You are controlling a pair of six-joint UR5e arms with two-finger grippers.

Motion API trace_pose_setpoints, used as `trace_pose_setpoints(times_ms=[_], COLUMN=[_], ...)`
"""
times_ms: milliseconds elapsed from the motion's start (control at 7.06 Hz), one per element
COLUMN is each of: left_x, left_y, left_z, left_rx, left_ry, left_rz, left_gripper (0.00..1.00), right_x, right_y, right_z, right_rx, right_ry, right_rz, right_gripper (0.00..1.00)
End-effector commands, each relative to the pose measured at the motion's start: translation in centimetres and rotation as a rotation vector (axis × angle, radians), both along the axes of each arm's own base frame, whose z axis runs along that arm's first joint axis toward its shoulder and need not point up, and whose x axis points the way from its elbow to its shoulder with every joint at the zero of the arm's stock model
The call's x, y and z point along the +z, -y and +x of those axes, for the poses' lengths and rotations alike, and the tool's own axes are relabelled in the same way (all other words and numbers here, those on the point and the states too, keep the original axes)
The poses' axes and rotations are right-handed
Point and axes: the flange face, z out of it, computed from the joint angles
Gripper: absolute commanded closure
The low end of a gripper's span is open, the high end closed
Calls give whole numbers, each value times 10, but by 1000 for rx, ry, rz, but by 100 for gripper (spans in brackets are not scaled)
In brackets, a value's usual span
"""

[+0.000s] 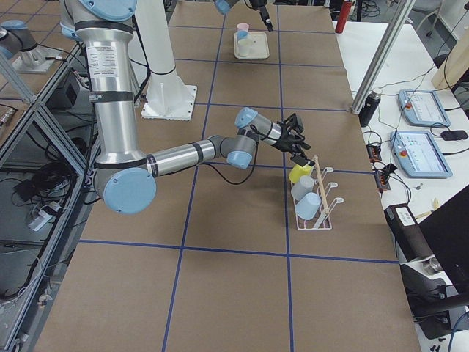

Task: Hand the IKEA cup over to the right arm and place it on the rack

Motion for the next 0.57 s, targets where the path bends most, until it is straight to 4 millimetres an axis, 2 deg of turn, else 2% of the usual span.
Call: trace_pose_setpoints(times_ms=[0,142,283,425], left_x=[43,78,123,163], left_y=[-7,-8,-14,-23], left_z=[-30,-58,-93,-122], left_rx=[44,99,152,192], left_ry=[126,209,311,402], left_rz=[65,96,134,175], left_gripper=[0,0,0,0], right_x=[-13,-29,-56,-72], right_y=[6,3,-5,-12], right_z=[41,50,52,52], right_rx=[-103,-152,-177,-208], right_ry=[93,120,120,133], right_rz=[-40,-66,-93,-97], right_gripper=[0,0,0,0])
